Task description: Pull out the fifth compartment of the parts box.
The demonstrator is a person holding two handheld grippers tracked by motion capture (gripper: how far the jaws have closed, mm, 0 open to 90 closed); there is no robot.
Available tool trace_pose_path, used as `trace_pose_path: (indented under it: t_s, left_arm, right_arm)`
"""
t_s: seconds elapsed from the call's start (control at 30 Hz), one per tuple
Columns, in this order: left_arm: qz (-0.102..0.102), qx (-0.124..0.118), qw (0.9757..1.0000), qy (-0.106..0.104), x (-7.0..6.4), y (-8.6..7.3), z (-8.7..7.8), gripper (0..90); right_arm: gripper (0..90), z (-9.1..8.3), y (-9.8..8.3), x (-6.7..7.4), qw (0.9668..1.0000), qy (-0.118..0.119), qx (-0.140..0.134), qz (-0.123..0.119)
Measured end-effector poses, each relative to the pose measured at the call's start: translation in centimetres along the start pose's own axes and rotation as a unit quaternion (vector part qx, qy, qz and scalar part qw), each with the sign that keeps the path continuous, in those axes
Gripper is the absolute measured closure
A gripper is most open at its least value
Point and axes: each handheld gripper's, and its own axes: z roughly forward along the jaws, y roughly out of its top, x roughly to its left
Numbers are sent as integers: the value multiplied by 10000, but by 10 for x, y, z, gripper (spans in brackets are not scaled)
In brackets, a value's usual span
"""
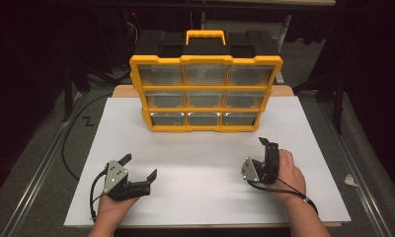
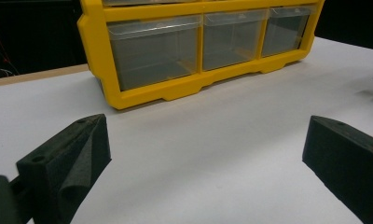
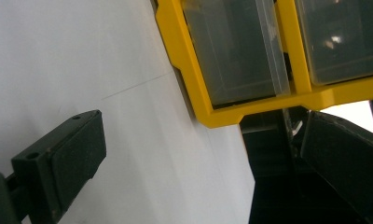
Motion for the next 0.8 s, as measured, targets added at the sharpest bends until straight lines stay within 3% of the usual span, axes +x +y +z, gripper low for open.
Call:
trace_pose_path:
  t_s: [0.33,0.6,0.8]
  left_arm:
    - [115,28,9999,-1,-1,0,0,16]
    - [131,119,9998,42,1,-1,2,20]
    - [135,202,9997,10,1,-1,1,21]
  right_arm:
    - [9,-3,5,4,9990,-150,20,-421]
    - [8,-4,9,6,9952,-345,106,-912]
    - [8,-5,12,6,9933,-433,53,-1070]
